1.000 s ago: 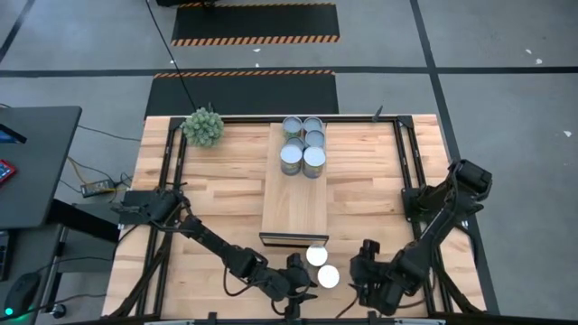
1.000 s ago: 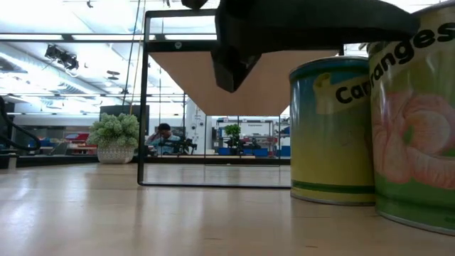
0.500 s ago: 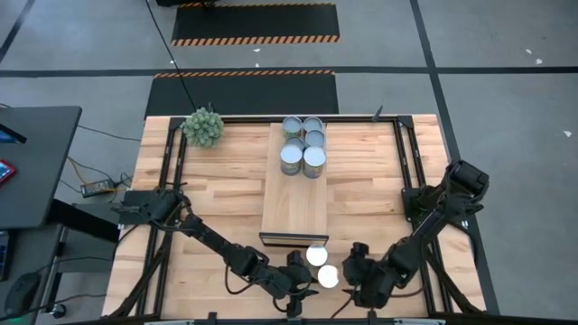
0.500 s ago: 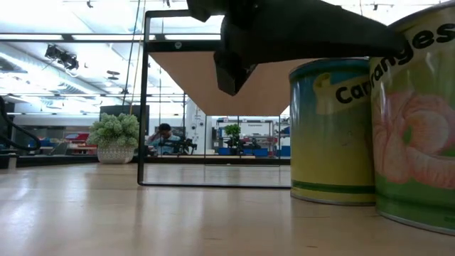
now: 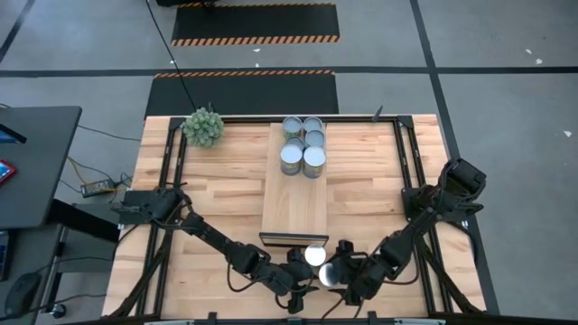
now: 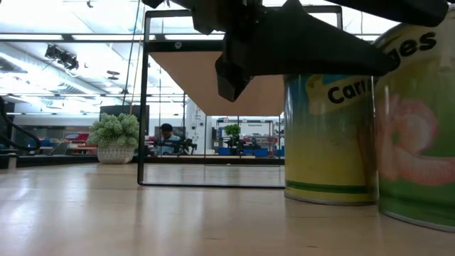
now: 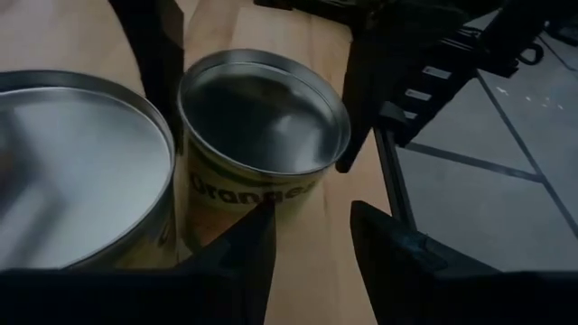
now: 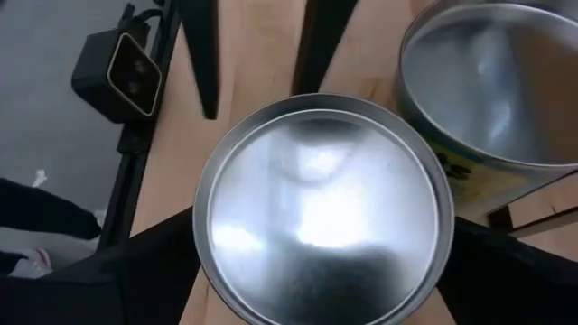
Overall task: Pick and place cans onto a shelf
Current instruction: Put the large canned oranges on the shelf
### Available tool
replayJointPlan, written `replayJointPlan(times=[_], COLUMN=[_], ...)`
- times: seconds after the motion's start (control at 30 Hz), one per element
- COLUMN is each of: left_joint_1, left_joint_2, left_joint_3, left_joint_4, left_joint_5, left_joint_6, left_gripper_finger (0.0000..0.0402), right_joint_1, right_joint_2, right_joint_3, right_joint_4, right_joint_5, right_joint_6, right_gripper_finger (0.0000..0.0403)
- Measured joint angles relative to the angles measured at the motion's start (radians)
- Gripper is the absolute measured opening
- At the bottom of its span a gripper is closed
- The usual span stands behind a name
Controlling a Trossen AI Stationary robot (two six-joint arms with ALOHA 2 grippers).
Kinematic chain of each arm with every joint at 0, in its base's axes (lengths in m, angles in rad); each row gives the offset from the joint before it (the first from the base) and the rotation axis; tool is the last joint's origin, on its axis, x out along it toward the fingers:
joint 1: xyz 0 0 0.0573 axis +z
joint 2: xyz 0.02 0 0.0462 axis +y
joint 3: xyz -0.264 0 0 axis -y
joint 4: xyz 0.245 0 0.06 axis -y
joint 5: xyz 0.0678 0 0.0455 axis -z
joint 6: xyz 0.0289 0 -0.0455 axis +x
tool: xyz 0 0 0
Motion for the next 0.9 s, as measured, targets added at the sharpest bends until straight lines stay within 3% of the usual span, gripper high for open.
replayJointPlan(times=[0.4,0.57,0.73,0.9], left_joint_1=[0.001,-0.006,-0.03,-0.042], left_joint_2=[0.0,-0.01,-0.057,-0.125], left_joint_3=[0.0,0.0,0.0,0.0], left_joint_4=[-0.001,-0.002,-0.006,-0.028], left_joint_5=[0.0,0.005,0.014,0.091], left_joint_6=[-0.015,-0.036,-0.038,-0.075], left_gripper_finger=[0.015,0.015,0.015,0.015], right_joint_1=[-0.001,0.007,0.026,0.029], right_joint_2=[-0.001,-0.021,-0.097,-0.226], right_joint_3=[0.0,0.002,0.0,0.0], right_joint_4=[-0.007,-0.049,-0.195,-0.428], right_joint_5=[-0.005,-0.057,-0.108,-0.093], right_joint_6=[-0.021,0.05,0.111,0.16], right_gripper_finger=[0.0325,0.0322,0.0321,0.0321])
